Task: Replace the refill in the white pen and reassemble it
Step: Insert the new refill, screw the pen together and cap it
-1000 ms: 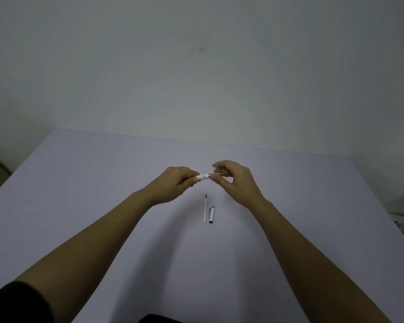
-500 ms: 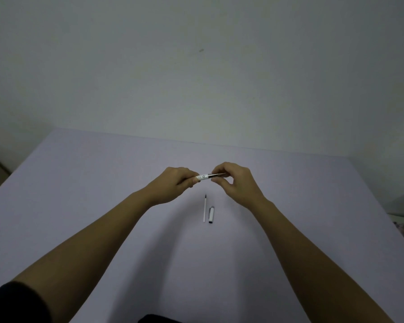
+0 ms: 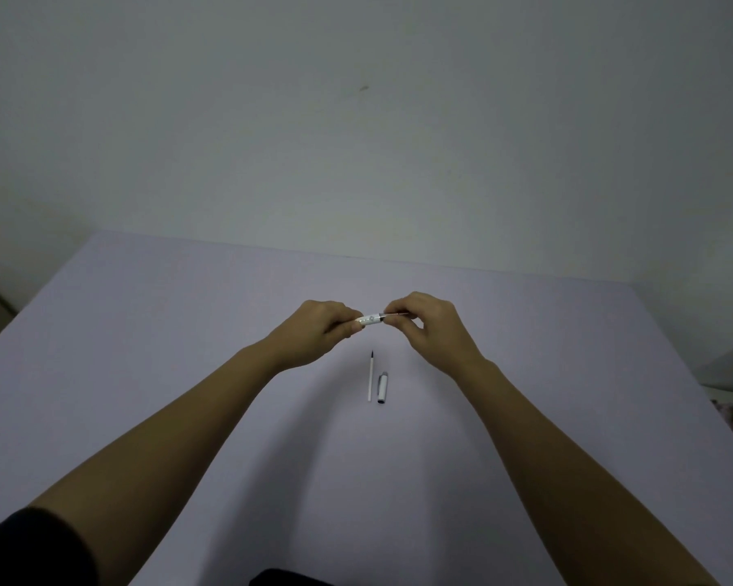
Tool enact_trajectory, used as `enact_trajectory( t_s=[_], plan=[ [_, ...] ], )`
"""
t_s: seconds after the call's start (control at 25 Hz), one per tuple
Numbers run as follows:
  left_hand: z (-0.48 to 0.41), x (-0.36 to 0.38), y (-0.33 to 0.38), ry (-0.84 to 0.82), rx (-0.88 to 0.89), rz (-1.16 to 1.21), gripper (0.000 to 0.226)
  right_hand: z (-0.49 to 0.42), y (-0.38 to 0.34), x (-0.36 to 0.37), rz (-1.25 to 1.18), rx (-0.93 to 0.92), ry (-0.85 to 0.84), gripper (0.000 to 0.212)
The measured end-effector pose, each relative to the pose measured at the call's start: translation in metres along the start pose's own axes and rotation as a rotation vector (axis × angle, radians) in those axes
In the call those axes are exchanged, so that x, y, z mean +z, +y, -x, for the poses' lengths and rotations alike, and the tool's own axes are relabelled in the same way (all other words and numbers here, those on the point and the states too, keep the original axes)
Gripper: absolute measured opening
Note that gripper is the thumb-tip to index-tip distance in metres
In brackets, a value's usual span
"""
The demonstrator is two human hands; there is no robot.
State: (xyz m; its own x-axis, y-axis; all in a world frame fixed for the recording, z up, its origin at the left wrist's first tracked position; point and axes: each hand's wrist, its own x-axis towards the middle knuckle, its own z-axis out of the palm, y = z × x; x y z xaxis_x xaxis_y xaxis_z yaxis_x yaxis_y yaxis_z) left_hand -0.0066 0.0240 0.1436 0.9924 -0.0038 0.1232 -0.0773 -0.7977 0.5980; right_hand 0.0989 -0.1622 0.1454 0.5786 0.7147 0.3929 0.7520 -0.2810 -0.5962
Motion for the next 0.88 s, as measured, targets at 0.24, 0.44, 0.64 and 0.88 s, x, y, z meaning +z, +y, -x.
enact_trajectory(
  t_s=[0.24,0.44,0.64,0.88],
  plan=[
    [0.004,0.003,-0.006,0.004,-0.011,-0.002,0.025,-0.005,0.001,0.003,-0.029,0.082,-0.072,0.018],
    [0.005,0.010,-0.011,0.028,-0.111,0.098,0.030,0.013,0.026,0.018,-0.177,0.447,0.086,0.034],
    [0.001,0.003,-0.024,0.051,-0.175,0.123,0.030,0.042,0.064,0.064,0.099,0.716,0.024,0.025],
    [-0.013,0.000,-0.038,0.033,-0.187,0.118,0.029,0.049,0.083,0.106,0.132,0.908,-0.120,0.032]
  ],
)
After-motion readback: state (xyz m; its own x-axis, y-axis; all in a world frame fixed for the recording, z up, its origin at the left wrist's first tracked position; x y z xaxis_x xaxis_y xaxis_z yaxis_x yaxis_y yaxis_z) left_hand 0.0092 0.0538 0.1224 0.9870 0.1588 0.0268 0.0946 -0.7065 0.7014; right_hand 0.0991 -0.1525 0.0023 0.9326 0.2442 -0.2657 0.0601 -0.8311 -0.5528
